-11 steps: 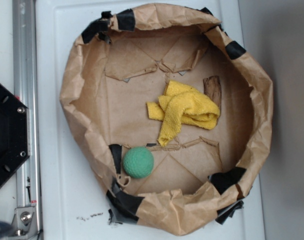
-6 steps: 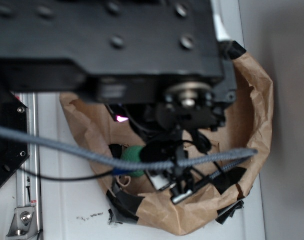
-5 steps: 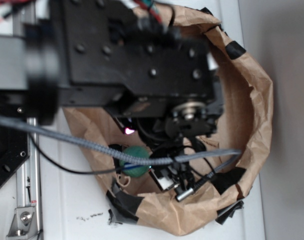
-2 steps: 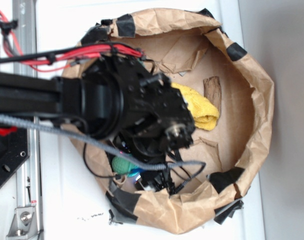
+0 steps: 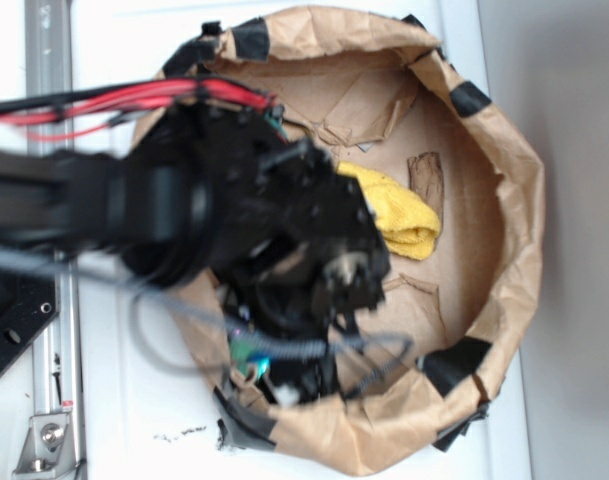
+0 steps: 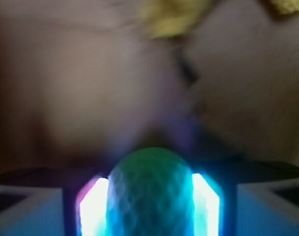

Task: Grab the green ball.

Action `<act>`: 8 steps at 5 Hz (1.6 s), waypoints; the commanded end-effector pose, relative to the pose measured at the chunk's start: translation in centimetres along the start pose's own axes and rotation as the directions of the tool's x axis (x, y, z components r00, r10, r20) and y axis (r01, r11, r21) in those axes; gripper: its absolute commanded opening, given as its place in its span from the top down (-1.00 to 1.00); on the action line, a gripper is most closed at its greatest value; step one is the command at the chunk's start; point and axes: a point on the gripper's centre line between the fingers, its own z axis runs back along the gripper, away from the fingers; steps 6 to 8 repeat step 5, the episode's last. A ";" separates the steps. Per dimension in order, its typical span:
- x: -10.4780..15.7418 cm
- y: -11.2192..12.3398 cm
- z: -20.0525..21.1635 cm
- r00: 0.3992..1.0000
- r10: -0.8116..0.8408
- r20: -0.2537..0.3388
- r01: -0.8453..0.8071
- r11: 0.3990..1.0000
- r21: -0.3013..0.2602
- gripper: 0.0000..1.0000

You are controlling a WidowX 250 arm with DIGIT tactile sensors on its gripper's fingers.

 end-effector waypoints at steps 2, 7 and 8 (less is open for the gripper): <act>-1.2 1.6 13.2 0.736 -0.408 0.540 0.180 0.887 0.425 1.00; 1.5 3.9 14.8 0.739 -0.409 0.535 0.171 0.882 0.439 1.00; 1.5 3.9 14.8 0.739 -0.409 0.535 0.171 0.882 0.439 1.00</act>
